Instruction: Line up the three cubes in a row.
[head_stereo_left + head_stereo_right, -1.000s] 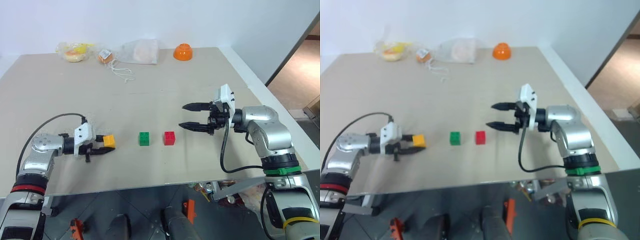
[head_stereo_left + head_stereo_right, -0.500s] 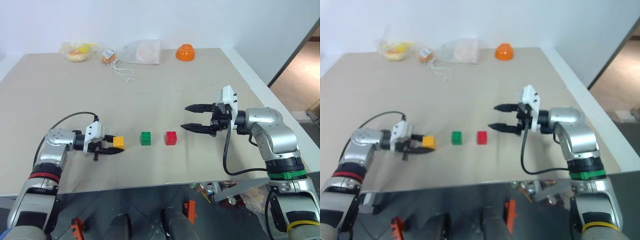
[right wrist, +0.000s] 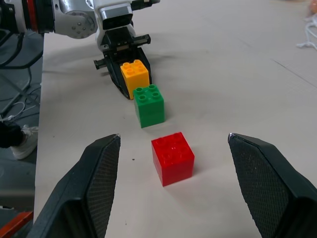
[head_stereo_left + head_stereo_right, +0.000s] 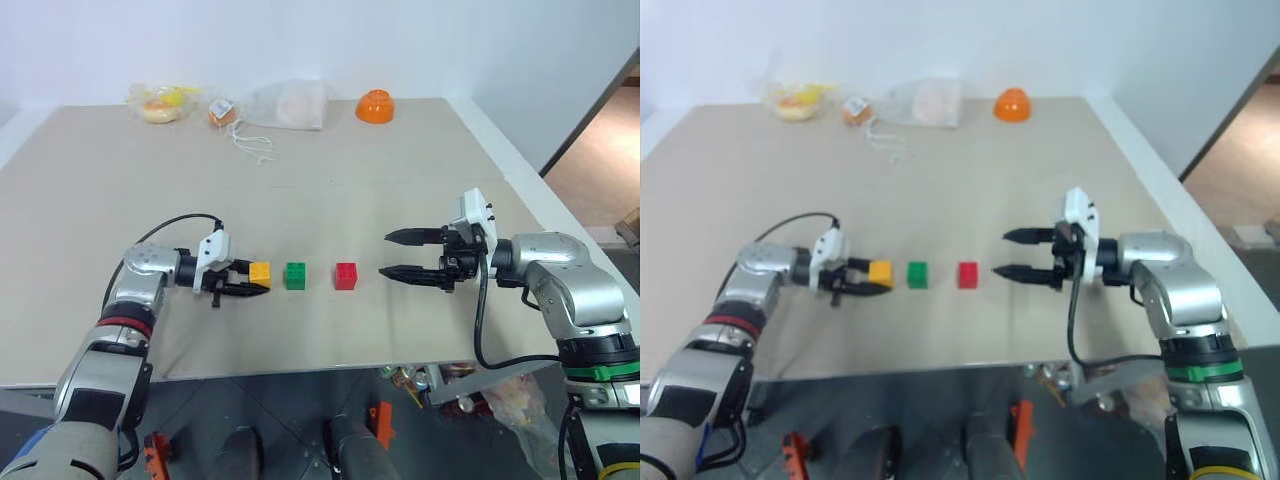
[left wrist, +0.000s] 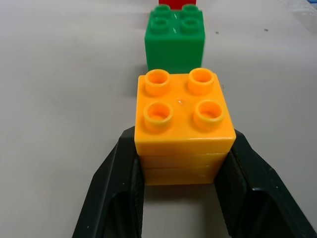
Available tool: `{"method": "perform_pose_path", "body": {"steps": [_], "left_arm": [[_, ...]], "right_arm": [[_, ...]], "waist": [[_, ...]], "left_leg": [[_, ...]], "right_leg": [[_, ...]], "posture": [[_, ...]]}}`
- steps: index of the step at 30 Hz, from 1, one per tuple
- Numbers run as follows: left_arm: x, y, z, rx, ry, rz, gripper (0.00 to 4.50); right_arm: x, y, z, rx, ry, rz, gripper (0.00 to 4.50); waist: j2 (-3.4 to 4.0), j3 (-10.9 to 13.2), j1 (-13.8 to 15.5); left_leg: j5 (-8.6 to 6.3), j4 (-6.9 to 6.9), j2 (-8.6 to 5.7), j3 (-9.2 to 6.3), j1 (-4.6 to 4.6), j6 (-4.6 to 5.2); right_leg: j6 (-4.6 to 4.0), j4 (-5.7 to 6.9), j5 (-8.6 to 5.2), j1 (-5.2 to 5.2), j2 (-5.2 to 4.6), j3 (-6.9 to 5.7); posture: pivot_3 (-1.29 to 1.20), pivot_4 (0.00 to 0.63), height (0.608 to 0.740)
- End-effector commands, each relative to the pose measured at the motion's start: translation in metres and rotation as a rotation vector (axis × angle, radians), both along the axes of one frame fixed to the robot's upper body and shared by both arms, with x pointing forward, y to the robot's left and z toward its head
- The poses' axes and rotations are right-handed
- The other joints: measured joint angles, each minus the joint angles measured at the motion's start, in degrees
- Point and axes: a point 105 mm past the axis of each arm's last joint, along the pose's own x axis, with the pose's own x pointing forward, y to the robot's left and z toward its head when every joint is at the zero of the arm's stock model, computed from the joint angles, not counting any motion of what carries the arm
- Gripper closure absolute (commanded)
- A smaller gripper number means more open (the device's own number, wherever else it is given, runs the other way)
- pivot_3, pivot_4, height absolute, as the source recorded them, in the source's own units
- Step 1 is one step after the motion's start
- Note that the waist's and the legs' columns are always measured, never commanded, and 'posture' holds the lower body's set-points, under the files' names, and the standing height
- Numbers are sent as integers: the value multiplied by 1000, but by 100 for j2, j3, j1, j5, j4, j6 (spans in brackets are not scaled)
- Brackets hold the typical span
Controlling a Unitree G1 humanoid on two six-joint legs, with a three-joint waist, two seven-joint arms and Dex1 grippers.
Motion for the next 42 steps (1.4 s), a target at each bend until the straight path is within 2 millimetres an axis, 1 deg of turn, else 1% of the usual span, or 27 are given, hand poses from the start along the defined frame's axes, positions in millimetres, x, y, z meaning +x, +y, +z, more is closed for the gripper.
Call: {"method": "perform_pose_path", "body": {"steps": [1, 6, 12, 16, 19, 26, 28, 31, 33, 34, 39, 42], "left_arm": [[3, 4, 9, 15, -34, -12, 3163], [3, 18, 11, 31, -33, 20, 3163], [-2, 30, 5, 43, -16, 33, 3163], [-4, 32, 3, 43, -8, 35, 3163], [-5, 28, -1, 35, 1, 31, 3163], [-2, 28, -7, 41, -10, 61, 3163], [1, 30, -8, 49, -32, 94, 2113], [7, 36, -7, 66, -87, 152, 1160], [7, 41, -7, 75, -96, 173, 372], [6, 44, -8, 81, -88, 173, 119], [-1, 60, -9, 99, -77, 184, 119], [-9, 76, -8, 107, -43, 189, 119]], "right_arm": [[-6, -3, 16, 9, -55, 1, 895], [-9, -8, 16, 0, -49, -19, 895], [-7, -7, 15, -2, -43, -20, 895], [-5, -6, 16, -5, -42, -15, 895], [-5, -6, 16, -14, -40, -12, 895], [-6, -11, 19, -32, -41, -18, 895], [-7, -11, 20, -34, -42, -21, 895], [-6, -11, 21, -36, -46, -23, 895], [-5, -11, 22, -35, -50, -23, 895], [-5, -10, 23, -34, -53, -20, 895], [0, -5, 25, -26, -61, -7, 895], [2, -2, 26, -22, -65, 7, 895]], "waist": [[0, 0, -8], [-1, 1, -8], [-1, 1, -3], [-1, 1, -3], [-1, 1, -3], [-1, 0, 5], [-1, 0, 4], [-1, 0, 4], [-1, 0, 3], [-1, 0, -1], [-1, 0, -53], [-2, 0, -146]], "left_leg": [[-1, -1, 1, 0, 0, 1], [-2, -3, 4, -1, 0, 4], [-2, -2, 3, -1, 0, 4], [-2, -2, 3, -1, -1, 4], [-2, -2, 3, -1, 0, 4], [-2, -2, 3, 0, 0, 4], [-2, -1, 3, -1, 2, 4], [-2, 0, 3, -1, 5, 4], [-2, 0, 3, -1, 11, 4], [-2, 1, 3, 0, 12, 4], [-1, 1, 7, 3, 19, 5], [-1, -1, 20, 3, 21, 5]], "right_leg": [[-1, 0, 0, 0, 2, 0], [-2, 0, -2, -1, 5, 0], [-2, 1, -1, -1, 4, 0], [-2, 1, -1, -1, 4, 0], [-2, 1, -1, -1, 4, 0], [-2, 1, -1, 0, 3, 1], [-2, 1, -1, 1, 3, 0], [-2, 3, -1, 3, 3, 0], [-1, 4, 0, 9, 3, 1], [-1, 4, 1, 9, 3, 1], [-3, 10, 3, 9, 9, 4], [-9, 13, 4, 5, 21, 5]], "posture": [[0, 150, 740], [0, 150, 740], [0, 150, 740], [0, 150, 740], [0, 150, 740], [0, 150, 740], [0, 150, 740], [0, 150, 740], [0, 150, 740], [0, 150, 740], [0, 150, 740], [0, 150, 740]]}}
